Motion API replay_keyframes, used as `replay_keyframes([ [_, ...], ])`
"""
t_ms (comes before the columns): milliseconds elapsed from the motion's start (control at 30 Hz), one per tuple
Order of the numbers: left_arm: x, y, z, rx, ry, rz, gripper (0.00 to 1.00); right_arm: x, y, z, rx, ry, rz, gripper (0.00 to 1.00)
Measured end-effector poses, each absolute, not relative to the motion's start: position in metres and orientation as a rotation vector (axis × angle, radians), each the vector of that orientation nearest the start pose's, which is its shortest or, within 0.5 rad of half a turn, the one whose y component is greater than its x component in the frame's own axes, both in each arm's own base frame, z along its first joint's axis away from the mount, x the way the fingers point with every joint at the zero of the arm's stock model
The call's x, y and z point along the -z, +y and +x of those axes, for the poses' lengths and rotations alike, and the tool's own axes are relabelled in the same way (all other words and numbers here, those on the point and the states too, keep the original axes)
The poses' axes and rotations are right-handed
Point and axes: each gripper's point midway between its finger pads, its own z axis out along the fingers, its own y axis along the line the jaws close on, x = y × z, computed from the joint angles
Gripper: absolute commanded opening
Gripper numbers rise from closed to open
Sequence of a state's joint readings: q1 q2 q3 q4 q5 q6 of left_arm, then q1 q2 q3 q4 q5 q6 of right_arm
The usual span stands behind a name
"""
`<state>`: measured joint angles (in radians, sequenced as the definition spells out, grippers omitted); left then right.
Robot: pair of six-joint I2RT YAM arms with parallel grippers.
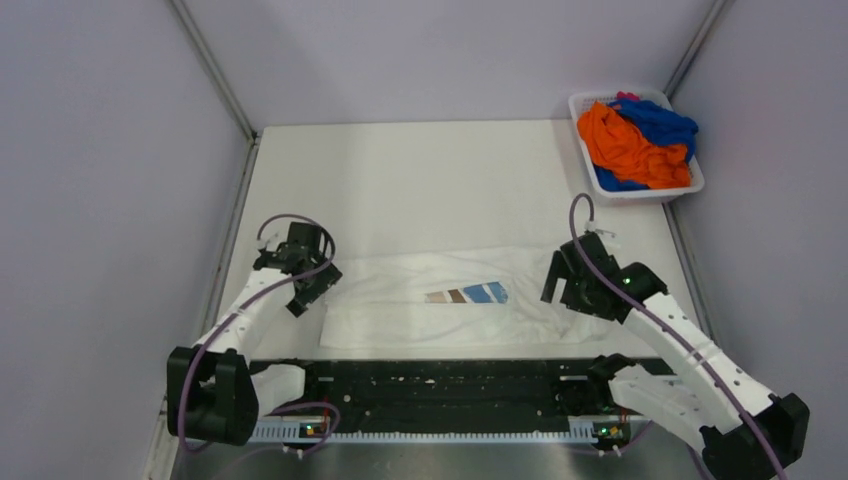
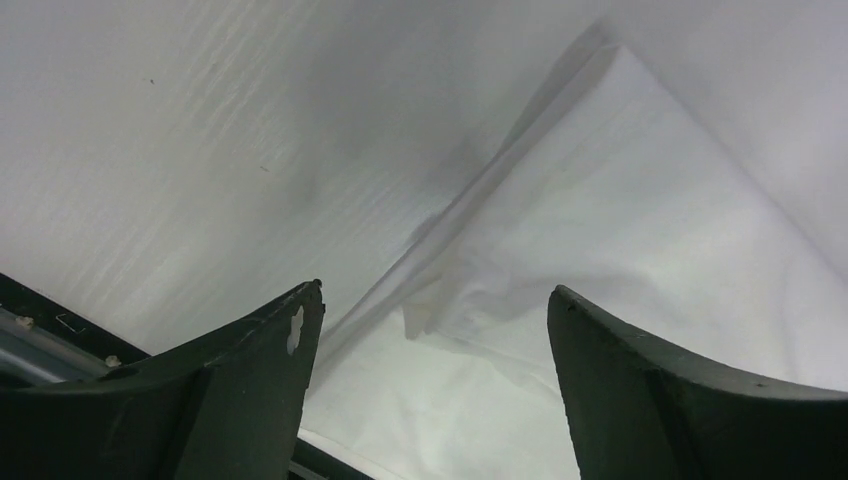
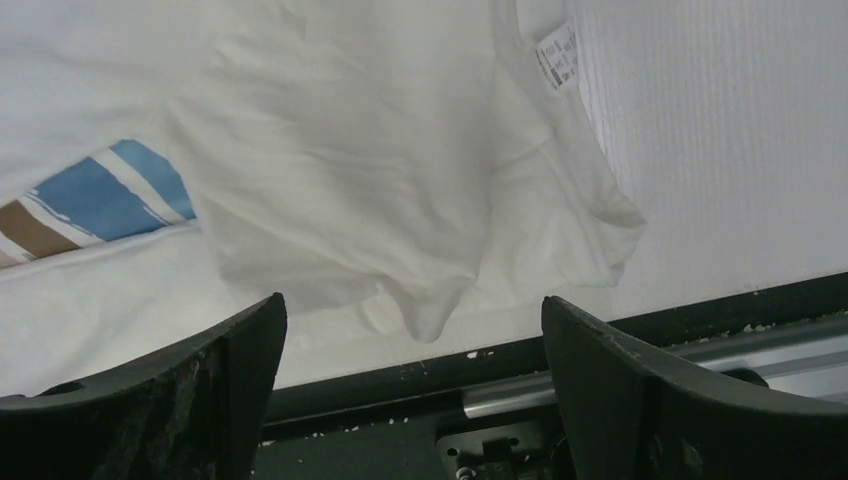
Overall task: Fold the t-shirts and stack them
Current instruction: Fold the other side of the tshirt into a rectangle, then rotate the tshirt 90 degrees
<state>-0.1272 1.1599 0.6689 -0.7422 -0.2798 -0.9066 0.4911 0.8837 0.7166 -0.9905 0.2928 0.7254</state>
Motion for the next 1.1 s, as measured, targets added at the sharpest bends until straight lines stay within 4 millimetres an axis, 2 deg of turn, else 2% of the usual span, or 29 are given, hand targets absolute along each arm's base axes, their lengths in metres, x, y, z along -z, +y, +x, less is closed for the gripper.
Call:
replay_keyframes([
  [167,-0.085,-0.016,0.245,-0.012,2.399,-1.053,0.94,-0.136,0.068,0.189,-0.066,2.483,0.384,0.99],
  [233,-0.098,-0.025,0.258,0.060,2.374,-1.016,0.96,-0.144,0.078,0.199,-0.145,2.441,0.374,0.99],
  [300,-0.103,-0.037,0.265,0.131,2.379,-0.964,0.97,-0.142,0.098,0.208,-0.270,2.418,0.352,0.99],
  [400,-0.098,-0.067,0.270,0.240,2.445,-0.846,0.97,-0.115,0.128,0.209,-0.450,2.463,0.340,0.99],
  [467,-0.088,-0.088,0.270,0.277,2.507,-0.768,0.97,-0.089,0.135,0.202,-0.475,2.531,0.362,0.99],
  [600,-0.063,-0.114,0.262,0.283,2.632,-0.654,0.97,-0.043,0.132,0.182,-0.435,2.660,0.446,0.99],
  [700,-0.051,-0.119,0.260,0.292,2.670,-0.642,0.97,-0.030,0.129,0.182,-0.411,2.676,0.509,0.99],
  [800,-0.042,-0.122,0.255,0.321,2.684,-0.640,0.97,-0.030,0.130,0.203,-0.466,2.624,0.593,0.99],
  [867,-0.034,-0.123,0.248,0.338,2.701,-0.648,0.97,-0.032,0.131,0.226,-0.524,2.571,0.661,0.99],
  [900,-0.030,-0.125,0.244,0.347,2.711,-0.654,0.97,-0.034,0.132,0.241,-0.544,2.543,0.679,0.99],
  [1000,-0.033,-0.136,0.244,0.419,2.672,-0.670,0.97,-0.037,0.136,0.283,-0.548,2.497,0.680,0.99],
  [1100,-0.035,-0.150,0.240,0.485,2.640,-0.667,0.97,-0.041,0.143,0.337,-0.540,2.468,0.646,0.99],
])
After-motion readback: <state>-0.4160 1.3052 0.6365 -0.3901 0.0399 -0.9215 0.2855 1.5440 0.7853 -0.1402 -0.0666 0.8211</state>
